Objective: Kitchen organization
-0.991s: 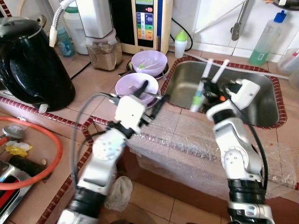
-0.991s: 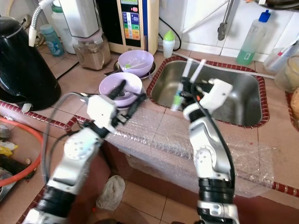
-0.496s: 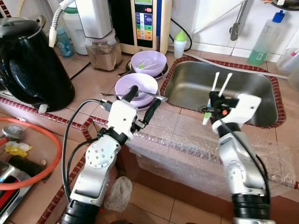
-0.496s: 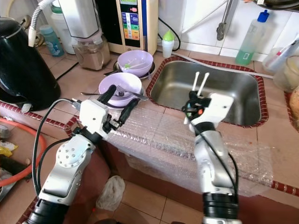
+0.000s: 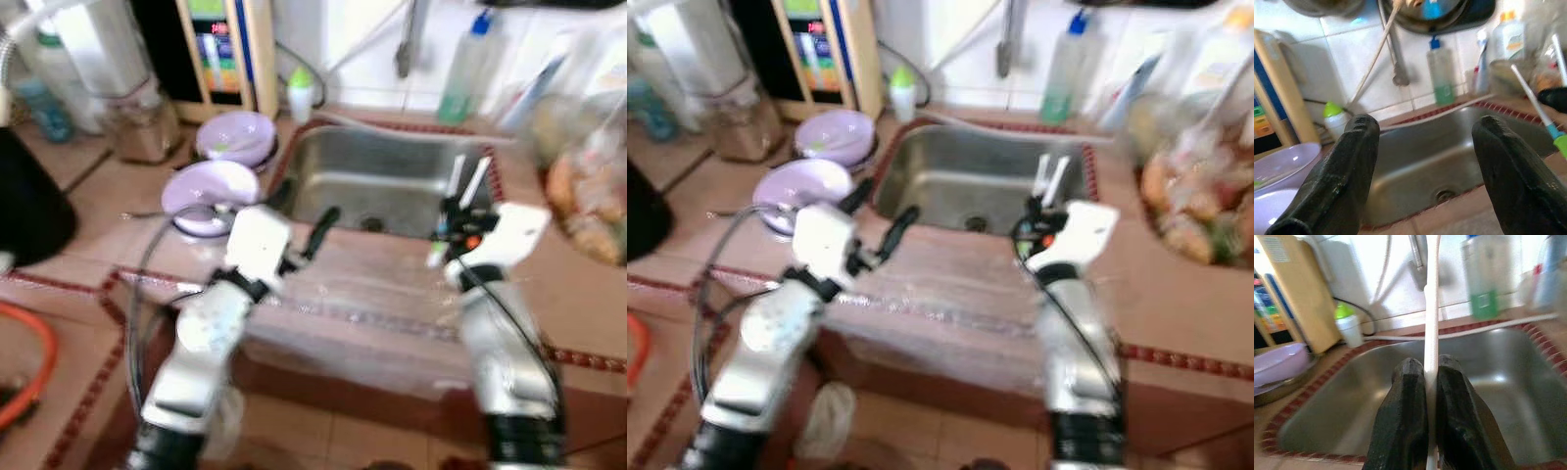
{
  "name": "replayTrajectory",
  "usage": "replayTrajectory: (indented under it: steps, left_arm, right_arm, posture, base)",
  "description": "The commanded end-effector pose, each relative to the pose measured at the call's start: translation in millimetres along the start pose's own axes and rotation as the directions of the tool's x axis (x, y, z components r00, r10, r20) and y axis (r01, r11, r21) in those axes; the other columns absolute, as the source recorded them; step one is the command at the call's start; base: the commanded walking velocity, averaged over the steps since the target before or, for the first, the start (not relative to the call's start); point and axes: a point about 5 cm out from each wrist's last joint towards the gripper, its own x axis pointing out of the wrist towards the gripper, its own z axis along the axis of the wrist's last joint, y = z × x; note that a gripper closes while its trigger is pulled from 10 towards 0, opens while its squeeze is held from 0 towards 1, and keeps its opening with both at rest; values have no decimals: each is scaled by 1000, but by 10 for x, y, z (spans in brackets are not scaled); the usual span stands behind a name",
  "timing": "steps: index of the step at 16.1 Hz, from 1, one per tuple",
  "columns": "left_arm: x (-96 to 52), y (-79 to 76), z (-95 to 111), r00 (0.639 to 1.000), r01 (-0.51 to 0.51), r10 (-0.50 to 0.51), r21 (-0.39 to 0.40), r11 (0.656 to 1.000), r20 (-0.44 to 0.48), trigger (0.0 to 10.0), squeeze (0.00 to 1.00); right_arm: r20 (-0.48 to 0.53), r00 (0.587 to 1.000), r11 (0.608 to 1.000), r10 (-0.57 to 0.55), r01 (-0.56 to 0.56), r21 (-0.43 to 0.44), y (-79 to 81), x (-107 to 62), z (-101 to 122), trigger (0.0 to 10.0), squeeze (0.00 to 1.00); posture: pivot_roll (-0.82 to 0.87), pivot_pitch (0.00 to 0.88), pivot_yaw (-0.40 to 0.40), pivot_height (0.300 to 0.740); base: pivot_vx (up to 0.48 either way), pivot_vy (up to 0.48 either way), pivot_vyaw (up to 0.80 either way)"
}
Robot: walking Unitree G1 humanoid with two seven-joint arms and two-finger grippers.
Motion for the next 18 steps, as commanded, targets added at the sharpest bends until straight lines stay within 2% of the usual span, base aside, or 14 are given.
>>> replayTrajectory:
  steps: [1,5,8,12,15,18]
  left_arm:
    - [-8,8,30,1000,-17,18,-26,1000,12,10000,0]
    - [-45,35,22,999,-50,50,-27,998,5,10000,0]
    - [-73,113,23,993,-120,120,-38,992,1,10000,0]
    - [-173,304,51,975,-223,223,-82,971,-9,10000,0]
    - [-196,285,44,976,-217,217,-81,973,-12,10000,0]
    - [-154,272,89,978,-209,210,-94,973,0,10000,0]
  right_arm:
    - [11,999,999,33,-33,-6,66,9,22,10000,0]
    - [14,999,999,48,-48,-6,89,-5,7,10000,0]
    - [34,996,997,77,-76,-32,122,-19,39,10000,0]
    - [58,992,991,110,-105,-79,152,-34,96,10000,0]
    - [52,993,991,108,-104,-79,145,-40,66,10000,0]
    - [53,992,991,111,-106,-81,157,-22,66,10000,0]
  posture:
    - [-63,0,79,740]
    - [-60,0,80,740]
    - [-58,0,82,740]
    - [-56,0,82,740]
    - [-56,0,82,740]
    - [-49,0,77,740]
  base:
    - [0,0,0]
    - [0,0,0]
    - [0,0,0]
    - [0,0,0]
    - [0,0,135]
    - [0,0,0]
